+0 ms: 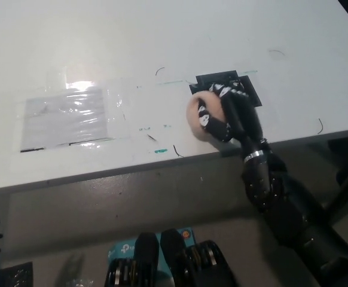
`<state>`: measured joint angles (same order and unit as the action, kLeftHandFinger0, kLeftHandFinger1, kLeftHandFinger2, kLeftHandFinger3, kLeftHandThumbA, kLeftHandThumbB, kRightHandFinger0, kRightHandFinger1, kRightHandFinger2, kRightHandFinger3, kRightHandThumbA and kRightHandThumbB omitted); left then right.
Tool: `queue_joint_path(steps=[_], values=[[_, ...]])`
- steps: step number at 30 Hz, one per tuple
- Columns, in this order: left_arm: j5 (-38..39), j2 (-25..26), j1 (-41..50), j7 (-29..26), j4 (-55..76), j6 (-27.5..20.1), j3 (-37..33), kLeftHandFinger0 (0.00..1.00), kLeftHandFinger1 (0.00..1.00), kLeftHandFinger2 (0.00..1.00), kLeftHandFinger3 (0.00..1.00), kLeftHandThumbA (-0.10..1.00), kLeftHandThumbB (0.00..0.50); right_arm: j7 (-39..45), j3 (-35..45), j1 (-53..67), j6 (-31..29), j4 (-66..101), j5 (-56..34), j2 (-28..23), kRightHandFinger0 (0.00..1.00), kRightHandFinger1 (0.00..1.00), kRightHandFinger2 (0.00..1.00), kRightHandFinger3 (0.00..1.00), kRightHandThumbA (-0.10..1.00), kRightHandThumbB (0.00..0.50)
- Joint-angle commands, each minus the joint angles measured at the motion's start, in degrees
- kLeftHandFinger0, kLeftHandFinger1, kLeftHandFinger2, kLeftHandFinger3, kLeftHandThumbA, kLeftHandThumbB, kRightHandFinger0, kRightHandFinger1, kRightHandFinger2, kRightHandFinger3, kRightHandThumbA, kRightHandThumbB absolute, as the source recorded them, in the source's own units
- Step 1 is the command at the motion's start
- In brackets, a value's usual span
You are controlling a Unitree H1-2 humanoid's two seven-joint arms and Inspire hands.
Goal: The robot uses its right hand to grab and squeeze a pink dumpling toy kept on the black mask on the desk
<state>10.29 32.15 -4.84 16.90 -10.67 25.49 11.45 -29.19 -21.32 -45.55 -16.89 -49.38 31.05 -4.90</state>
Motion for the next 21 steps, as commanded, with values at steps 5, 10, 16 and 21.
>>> queue_joint_path(steps=[5, 10, 16, 21], values=[[0.2, 2.6, -0.1, 1.0, 1.3, 0.0, 0.7, 0.64, 0.78, 0.88, 0.95, 1.00, 0.175, -14.4, 3.8, -3.9, -10.0, 8.7, 3.9, -2.6, 0.00, 0.00, 0.39, 0.15, -0.10, 0.223], [0.9, 2.9, -0.6, 2.0, 0.6, -0.1, 0.8, 0.69, 0.81, 0.90, 0.97, 1.00, 0.186, -13.8, 5.1, -4.1, -8.4, 11.8, 5.7, -2.6, 0.00, 0.03, 0.45, 0.15, -0.10, 0.225], [-0.2, 2.9, -0.8, 0.9, 1.9, 0.3, 0.8, 0.66, 0.78, 0.87, 0.97, 1.00, 0.165, -13.7, 5.5, -4.0, -8.1, 10.3, 5.5, -1.4, 0.00, 0.00, 0.37, 0.08, -0.10, 0.138], [0.2, 3.0, -1.5, 1.1, 1.6, 0.9, 1.1, 0.68, 0.79, 0.87, 0.96, 1.00, 0.171, -13.5, 5.0, -4.3, -9.1, 8.4, 5.6, -1.2, 0.00, 0.02, 0.45, 0.04, -0.10, 0.227]])
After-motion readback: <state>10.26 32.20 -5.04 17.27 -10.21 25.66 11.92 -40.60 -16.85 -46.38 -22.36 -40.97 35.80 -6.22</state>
